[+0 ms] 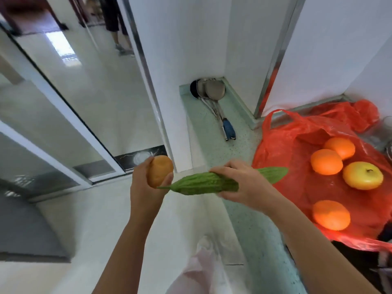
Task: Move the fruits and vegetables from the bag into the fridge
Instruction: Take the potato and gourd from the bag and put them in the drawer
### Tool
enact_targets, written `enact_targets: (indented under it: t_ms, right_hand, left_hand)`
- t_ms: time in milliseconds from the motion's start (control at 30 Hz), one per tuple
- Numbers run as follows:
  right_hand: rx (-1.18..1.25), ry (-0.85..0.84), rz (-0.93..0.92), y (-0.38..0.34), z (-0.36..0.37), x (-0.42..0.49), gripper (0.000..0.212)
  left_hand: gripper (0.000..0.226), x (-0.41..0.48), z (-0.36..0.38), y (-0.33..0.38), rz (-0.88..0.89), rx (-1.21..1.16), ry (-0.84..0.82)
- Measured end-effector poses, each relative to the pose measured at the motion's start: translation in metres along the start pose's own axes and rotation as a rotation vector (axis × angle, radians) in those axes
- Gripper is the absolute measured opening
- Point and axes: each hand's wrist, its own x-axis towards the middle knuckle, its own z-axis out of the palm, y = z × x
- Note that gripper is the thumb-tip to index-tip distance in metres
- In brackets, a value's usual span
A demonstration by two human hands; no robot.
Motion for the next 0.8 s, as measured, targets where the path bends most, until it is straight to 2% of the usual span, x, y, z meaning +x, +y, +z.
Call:
enact_targets:
  t_ms: [233,367,667,800]
  right_hand:
    - [0.059,-0.012,-0.06,-0.078,0.048,-0.008,0.055]
    - [0.084,-0.029,-0.16,-0.134,0.069,-0.009,0.053]
    - [0.154,-0.151,-0.322,-0.244,0.119,-0.02,0.049]
    - [0.195,-0.259,-0.398,-0.311,0.155,-0.037,0.049]
  left_hand:
    - [0.062,-0.077,-0.103,-0.027,-0.167,0.025,0.261]
    - [0.057,-0.118,-0.149,-0.032,-0.231,-0.005,0.383]
    - [0.053,-0.194,-0.241,-0.048,-0.23,-0.048,0.559]
    - [0.055,-0.237,-0.3,-0.064,-0.247,-0.052,0.656]
